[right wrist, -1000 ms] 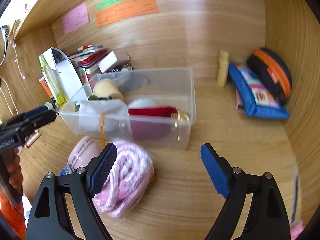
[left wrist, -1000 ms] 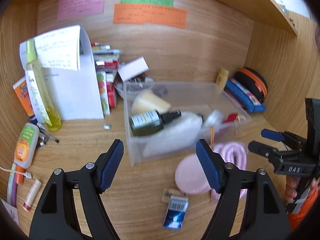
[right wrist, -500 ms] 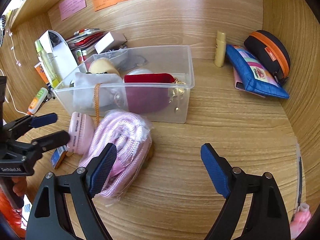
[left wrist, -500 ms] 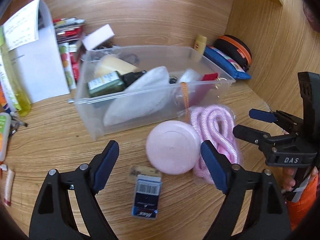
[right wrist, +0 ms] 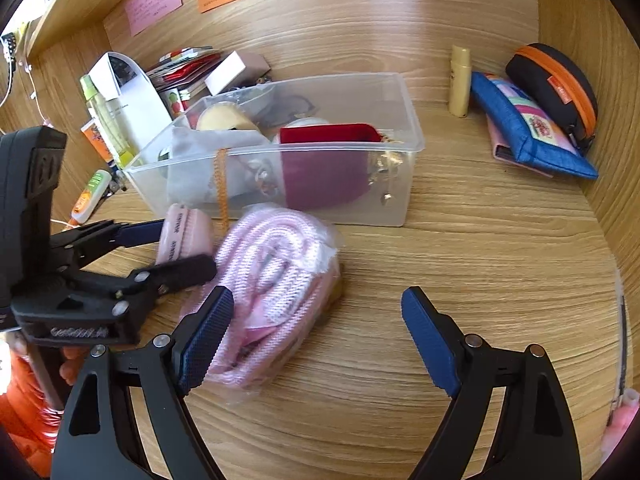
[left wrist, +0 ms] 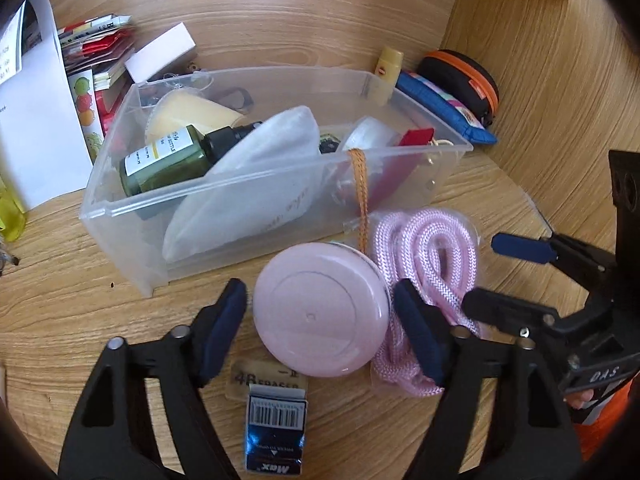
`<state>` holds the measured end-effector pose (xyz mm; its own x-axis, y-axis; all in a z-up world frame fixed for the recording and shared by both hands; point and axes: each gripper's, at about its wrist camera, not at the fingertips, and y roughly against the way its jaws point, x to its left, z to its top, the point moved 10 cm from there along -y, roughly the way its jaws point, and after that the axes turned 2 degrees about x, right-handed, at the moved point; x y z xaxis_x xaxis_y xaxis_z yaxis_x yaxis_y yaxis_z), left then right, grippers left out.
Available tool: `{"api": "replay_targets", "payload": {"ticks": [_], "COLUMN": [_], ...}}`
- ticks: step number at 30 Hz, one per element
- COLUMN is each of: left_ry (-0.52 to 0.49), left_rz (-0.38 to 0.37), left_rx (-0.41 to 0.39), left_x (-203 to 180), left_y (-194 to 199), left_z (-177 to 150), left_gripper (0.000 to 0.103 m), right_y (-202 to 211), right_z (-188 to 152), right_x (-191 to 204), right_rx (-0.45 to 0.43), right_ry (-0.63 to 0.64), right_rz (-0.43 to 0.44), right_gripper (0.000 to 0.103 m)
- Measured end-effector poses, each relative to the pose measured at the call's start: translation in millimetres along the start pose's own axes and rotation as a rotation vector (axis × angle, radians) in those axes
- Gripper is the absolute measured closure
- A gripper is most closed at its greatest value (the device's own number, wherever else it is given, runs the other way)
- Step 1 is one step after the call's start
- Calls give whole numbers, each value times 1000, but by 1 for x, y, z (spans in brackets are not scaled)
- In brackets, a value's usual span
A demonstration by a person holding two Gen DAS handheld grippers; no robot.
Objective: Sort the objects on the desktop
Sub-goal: 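Grasp the pink round jar with the left gripper, then lift the pink jar with the left gripper while the right gripper grasps the bagged pink rope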
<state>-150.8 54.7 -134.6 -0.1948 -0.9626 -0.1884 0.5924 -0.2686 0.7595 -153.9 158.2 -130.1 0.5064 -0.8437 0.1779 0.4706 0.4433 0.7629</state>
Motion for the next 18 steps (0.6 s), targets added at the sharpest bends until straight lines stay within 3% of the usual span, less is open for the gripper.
{"api": "replay_targets", "payload": {"ticks": [2,6,12,15,18], "left_ry": [19,55,94,108,113], "left_rz": [-12,71,104,90,84], "left_rx": [-5,-43,-79,-93,-105], "left_x": [4,22,41,46,46], "left_y": [1,8,21,25,27], "left_z": [0,2,3,3,5], "left_gripper": [37,38,38,37,38], "right_y": [-2,-14,-31,-39,-45], "right_z": [-1,-2,3,5,8], "right_x": [4,14,26,33,38], "right_rx": [9,34,76,107,111], "right_ry": [-4,-7,-71,-117,-116], "right_rz": [10,15,58,103,71], "right_gripper": [19,19,16,13,12]}}
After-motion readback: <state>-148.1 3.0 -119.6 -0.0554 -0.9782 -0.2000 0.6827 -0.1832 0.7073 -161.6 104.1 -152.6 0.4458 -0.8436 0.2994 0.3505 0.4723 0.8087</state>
